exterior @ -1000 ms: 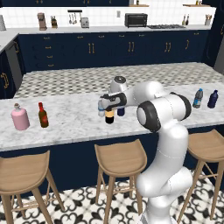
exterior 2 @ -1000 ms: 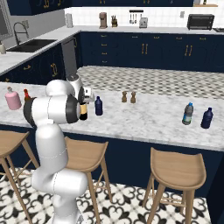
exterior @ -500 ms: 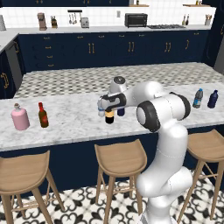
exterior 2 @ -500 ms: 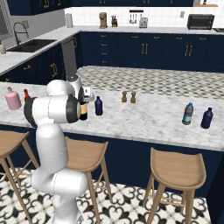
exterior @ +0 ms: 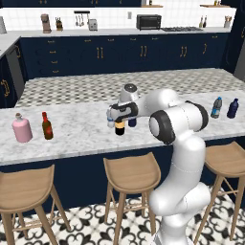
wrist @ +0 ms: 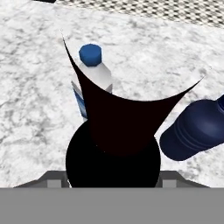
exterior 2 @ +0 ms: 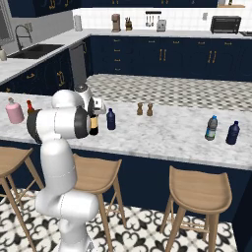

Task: Move the plastic bottles in the middle to the plastics group, and the glass bottles in the middle to the glass group.

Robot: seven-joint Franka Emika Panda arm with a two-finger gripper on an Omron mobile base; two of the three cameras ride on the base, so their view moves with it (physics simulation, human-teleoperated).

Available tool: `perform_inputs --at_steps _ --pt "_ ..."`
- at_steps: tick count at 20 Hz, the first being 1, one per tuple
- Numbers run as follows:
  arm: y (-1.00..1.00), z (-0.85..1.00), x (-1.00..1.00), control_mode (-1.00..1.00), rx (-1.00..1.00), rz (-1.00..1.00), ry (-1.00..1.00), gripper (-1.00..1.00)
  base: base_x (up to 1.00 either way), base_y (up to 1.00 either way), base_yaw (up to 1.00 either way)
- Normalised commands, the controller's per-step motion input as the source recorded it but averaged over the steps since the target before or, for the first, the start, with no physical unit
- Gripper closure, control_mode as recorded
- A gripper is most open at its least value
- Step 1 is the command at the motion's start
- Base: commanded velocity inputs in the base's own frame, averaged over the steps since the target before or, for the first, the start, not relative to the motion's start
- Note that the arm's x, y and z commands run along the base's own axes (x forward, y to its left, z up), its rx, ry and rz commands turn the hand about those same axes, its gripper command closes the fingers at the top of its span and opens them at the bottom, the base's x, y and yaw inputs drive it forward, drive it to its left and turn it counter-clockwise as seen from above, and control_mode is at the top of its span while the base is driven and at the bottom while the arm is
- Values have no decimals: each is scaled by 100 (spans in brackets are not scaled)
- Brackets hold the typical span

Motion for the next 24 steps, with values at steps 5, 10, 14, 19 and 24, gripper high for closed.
perform_inputs --at_steps 5,10,14,19,24 --pt "2 6 -36 -100 0 1 0 100 0 0 0" --pt "30 32 -75 -100 1 5 -1 100 0 0 0" --pt "75 56 -45 -100 0 4 -7 100 0 0 0" --pt "87 39 -47 -100 0 6 -1 100 0 0 0" --pt "100 8 -26 -100 0 21 0 100 0 0 0"
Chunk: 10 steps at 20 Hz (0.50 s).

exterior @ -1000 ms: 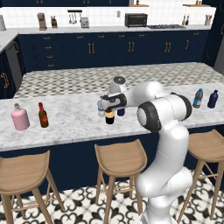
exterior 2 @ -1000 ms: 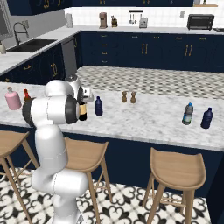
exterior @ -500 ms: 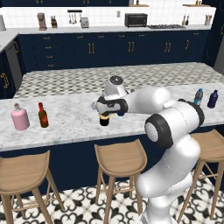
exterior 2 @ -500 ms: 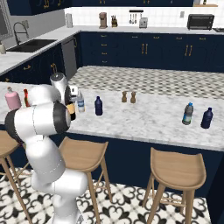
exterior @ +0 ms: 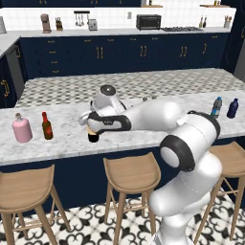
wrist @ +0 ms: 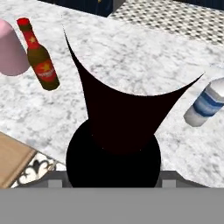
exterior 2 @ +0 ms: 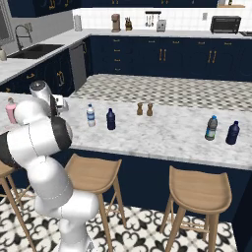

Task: Move the plastic bottles in the middle to the plastics group, and the glass bottles in the middle to the glass group.

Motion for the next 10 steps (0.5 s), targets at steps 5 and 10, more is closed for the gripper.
perform_inputs --at_steps 5,10 --pt "83 0 4 -100 -1 18 -1 100 0 0 0" --pt "9 0 28 -100 0 1 1 100 0 0 0"
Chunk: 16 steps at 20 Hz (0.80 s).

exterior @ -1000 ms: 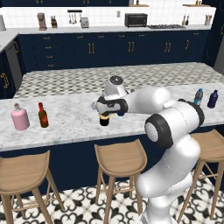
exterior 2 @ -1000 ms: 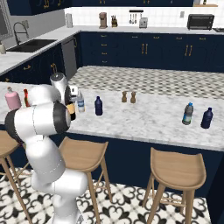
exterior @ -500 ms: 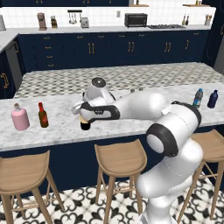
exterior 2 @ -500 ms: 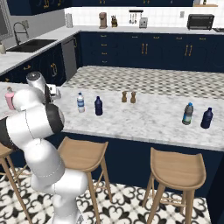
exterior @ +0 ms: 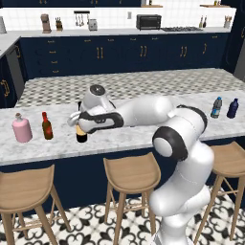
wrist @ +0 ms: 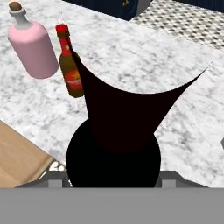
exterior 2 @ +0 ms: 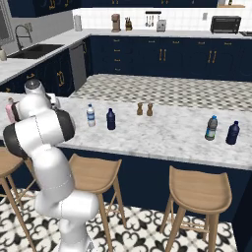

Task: Move the plastic bottles in the middle to the plastics group, and the glass bottles in the middle to the glass group.

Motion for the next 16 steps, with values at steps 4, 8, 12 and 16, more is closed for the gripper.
perform_inputs --at_steps 4,8,12,16 --pt "24 0 47 -100 0 0 0 100 0 0 0" --pt "53 0 64 -100 0 1 3 100 0 0 0" --pt "52 0 54 -100 0 1 2 100 0 0 0" --pt "32 -1 31 -100 0 0 0 100 0 0 0"
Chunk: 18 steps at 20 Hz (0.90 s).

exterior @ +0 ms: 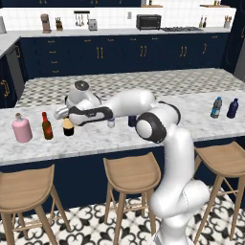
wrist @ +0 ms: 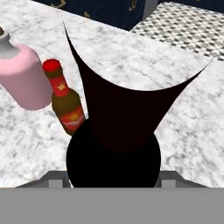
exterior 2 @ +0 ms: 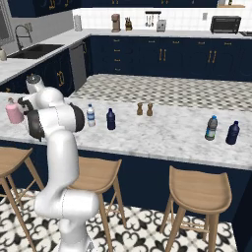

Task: Move the plastic bottles in the middle to the plastics group, and the glass bottles in the middle to the glass group.

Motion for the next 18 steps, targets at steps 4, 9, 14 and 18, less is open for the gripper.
perform_inputs --at_steps 4,9,14,18 --pt "15 -9 1 -100 0 0 0 100 0 0 0" --pt "0 -13 0 -100 -1 0 13 100 0 0 0" --pt "0 -40 1 -100 0 0 9 100 0 0 0" --pt "0 -23 0 -100 0 0 0 100 0 0 0"
